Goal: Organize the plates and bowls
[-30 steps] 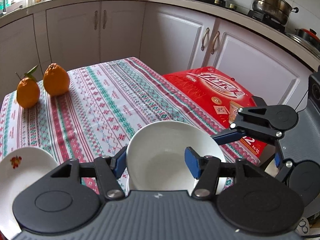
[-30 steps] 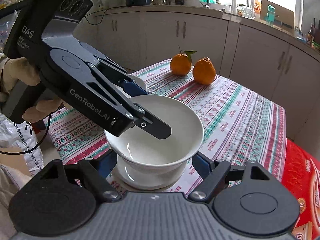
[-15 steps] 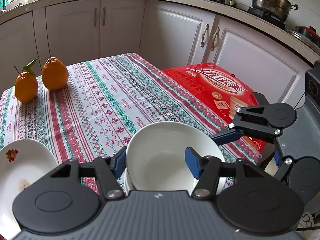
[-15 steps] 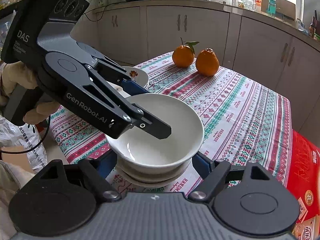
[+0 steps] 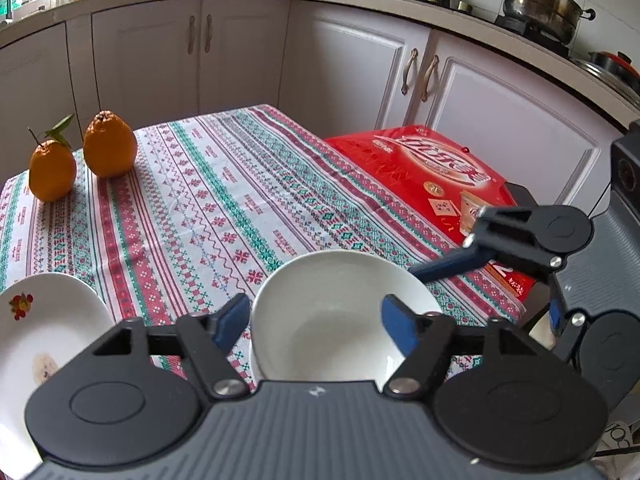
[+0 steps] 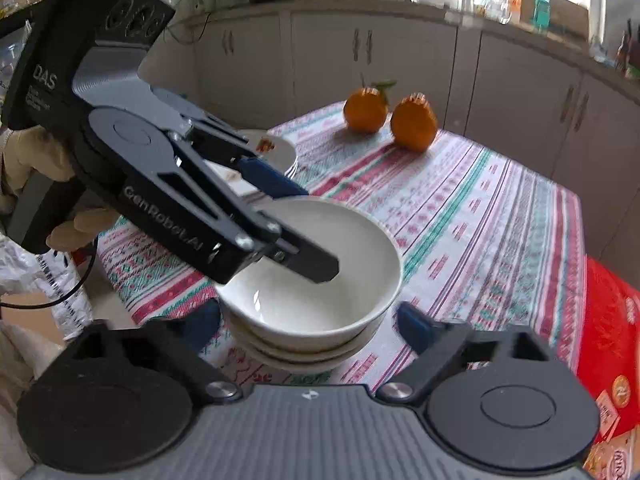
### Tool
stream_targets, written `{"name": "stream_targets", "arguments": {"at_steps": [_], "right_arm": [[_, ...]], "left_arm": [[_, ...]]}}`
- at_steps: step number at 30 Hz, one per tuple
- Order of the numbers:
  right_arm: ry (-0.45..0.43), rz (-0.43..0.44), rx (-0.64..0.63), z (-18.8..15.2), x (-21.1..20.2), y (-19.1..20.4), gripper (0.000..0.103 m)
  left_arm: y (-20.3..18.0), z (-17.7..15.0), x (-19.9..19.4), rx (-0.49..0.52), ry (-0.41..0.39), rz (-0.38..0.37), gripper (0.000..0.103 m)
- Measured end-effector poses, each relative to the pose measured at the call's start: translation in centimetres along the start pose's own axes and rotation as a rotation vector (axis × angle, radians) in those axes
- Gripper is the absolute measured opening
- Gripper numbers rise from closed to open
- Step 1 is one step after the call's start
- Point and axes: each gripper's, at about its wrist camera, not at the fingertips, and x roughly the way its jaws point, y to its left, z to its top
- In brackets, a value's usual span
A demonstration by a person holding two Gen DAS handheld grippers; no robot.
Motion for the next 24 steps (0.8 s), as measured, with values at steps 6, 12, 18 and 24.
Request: {"name": "stream_targets", "arguments": {"at_steps": [6, 12, 18, 24], "right_arm": [[-0.014, -0.003, -0.026, 0.1, -0.8, 0.1, 0.103], [0.022, -0.013, -0.038, -0.5, -0.9, 0.4, 0.103], [0.056, -0.028, -0.067, -0.9, -1.1, 0.7, 0.103], [0.132, -0.018, -0.094, -1.6, 0.3, 0.2, 0.103]], "left_arm": [[0.3, 0.0, -1.8, 0.005, -0.050, 0.004, 0.096], [0.6, -1.2, -3.7, 0.027, -0.053, -0.017, 0.100], [0.6, -3.1, -5.0, 0.084, -0.032, 0.006, 0.100], [0.0, -5.4, -4.8, 0.203, -0.009, 0.020, 0.100]]}}
